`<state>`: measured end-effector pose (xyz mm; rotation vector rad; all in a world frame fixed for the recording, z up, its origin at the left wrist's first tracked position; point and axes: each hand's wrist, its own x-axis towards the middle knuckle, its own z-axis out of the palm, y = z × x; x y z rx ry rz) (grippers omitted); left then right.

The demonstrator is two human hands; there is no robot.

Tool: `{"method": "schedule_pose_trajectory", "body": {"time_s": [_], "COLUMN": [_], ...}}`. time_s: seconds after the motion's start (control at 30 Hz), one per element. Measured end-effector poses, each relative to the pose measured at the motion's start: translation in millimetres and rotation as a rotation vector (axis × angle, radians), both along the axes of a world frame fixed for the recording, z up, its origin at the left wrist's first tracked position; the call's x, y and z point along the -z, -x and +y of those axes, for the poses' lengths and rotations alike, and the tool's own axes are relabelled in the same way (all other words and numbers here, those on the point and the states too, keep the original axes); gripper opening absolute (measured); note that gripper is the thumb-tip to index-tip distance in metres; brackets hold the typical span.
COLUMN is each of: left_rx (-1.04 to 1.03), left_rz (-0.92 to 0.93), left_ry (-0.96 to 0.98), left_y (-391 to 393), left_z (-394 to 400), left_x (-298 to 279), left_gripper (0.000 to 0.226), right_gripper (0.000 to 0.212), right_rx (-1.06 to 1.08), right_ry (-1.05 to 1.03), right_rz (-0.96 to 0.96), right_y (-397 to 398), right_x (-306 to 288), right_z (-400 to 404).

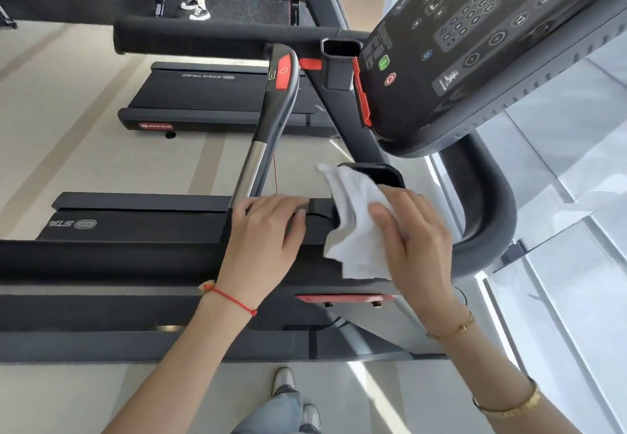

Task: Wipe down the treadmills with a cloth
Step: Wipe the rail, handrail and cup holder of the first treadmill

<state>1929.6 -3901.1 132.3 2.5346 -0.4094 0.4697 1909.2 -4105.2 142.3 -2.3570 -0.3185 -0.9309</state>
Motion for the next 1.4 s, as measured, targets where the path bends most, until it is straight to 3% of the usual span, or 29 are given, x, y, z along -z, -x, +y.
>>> {"method": "schedule_pose_trajectory", "body": {"time_s": [0.17, 0.27, 0.4, 0.47, 0.73, 1.0, 1.23, 1.3, 1.4], "left_rx": [0.062, 0.069, 0.087, 0.09, 0.029, -0.079, 0.012, 0.033, 0.028], "left_rz": [0.005, 0.032, 0.093, 0.126, 0.177, 0.221, 0.304, 0.322, 0.358], "left_ry": [0.014, 0.015, -0.007, -0.024, 0.013, 0.086, 0.096, 0.107, 0.116], "left_y": [-33.9, -50.3, -64.0, -67.4, -72.1, -71.9, -74.7, -74.2, -73.3], "left_z": [-12.6, -19.2, -27.8, -32.0, -46.6, -49.6, -53.8, -54.0, -52.3], "left_x": [-9.7, -9.6, -6.2, -4.4, -1.9, 0.4, 4.4, 5.5, 7.9], "left_gripper": [0.024, 0.025, 0.028, 0.03, 0.028, 0.035, 0.043, 0.044, 0.039], "right_gripper": [0.027, 0.031, 0.042, 0.04, 0.045, 0.041, 0.043, 0.044, 0.04], "right_rx": [0.171, 0.151, 0.014, -0.048, -0.266, -0.375, -0.359, -0.353, -0.32], "right_ry": [0.037, 0.256, 0.672, 0.772, 0.471, 0.623, 0.272, 0.332, 0.614], "right_rz": [-0.041, 0.007, 0.266, 0.33, 0.47, 0.611, 0.78, 0.745, 0.582], "right_y": [-50.8, -91.5, -126.8, -132.3, -122.5, -159.2, -143.1, -144.5, -153.7], "right_x": [-29.9, -30.5, -15.4, -7.4, 2.9, -4.8, 8.5, 8.5, 8.8], "right_z": [-32.5, -33.1, -31.6, -33.8, -62.4, -37.3, -80.2, -75.5, -50.3]}}
